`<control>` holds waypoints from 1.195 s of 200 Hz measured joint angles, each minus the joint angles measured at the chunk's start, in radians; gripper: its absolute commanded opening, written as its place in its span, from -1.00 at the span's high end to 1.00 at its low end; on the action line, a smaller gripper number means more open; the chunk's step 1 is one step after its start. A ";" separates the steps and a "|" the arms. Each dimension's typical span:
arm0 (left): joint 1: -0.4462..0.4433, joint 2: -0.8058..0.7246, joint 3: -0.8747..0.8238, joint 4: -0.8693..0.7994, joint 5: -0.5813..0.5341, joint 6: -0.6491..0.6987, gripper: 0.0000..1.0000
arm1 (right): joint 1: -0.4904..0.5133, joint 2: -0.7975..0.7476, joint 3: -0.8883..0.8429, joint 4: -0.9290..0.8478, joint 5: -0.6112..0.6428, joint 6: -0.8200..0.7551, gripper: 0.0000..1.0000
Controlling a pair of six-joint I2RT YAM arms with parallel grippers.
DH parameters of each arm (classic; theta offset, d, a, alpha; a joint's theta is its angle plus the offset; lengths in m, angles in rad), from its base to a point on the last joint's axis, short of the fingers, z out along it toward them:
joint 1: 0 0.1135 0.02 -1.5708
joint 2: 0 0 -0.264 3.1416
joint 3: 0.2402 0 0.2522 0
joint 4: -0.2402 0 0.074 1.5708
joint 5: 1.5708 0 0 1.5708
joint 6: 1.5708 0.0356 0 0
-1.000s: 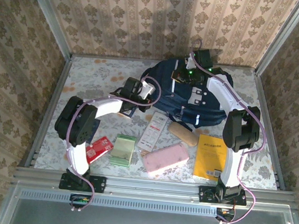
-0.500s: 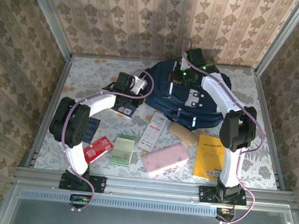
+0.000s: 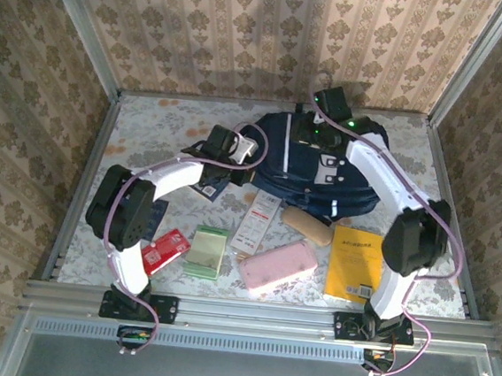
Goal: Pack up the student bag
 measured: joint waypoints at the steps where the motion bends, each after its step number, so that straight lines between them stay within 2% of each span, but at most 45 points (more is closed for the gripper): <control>1: -0.005 -0.001 0.000 0.000 0.001 -0.003 1.00 | 0.000 -0.005 -0.003 0.000 0.004 0.003 0.09; 22: -0.063 -0.022 -0.004 0.013 0.013 -0.042 1.00 | 0.002 -0.137 -0.116 0.010 0.050 0.108 0.27; 40: -0.108 -0.044 -0.006 0.030 0.023 -0.071 1.00 | 0.002 -0.255 -0.249 0.022 0.053 0.199 0.28; 83: -0.177 -0.063 -0.006 0.089 0.047 -0.146 1.00 | 0.002 -0.536 -0.633 0.159 -0.058 0.498 -0.14; 107: -0.206 -0.063 -0.006 0.110 0.049 -0.172 1.00 | 0.012 -0.649 -0.845 0.321 -0.119 0.723 -0.24; 143: -0.259 -0.064 -0.006 0.128 0.050 -0.198 1.00 | 0.035 -0.673 -0.970 0.518 -0.145 0.959 -0.37; 161: -0.273 -0.066 -0.006 0.142 0.048 -0.211 1.00 | 0.040 -0.674 -0.994 0.597 -0.144 1.038 -0.63; 212: -0.285 -0.072 -0.006 0.169 0.031 -0.232 1.00 | 0.056 -0.647 -1.066 0.758 -0.135 1.161 -0.63; 239: -0.290 -0.072 -0.006 0.166 0.023 -0.232 1.00 | 0.073 -0.644 -1.089 0.787 -0.126 1.192 -0.59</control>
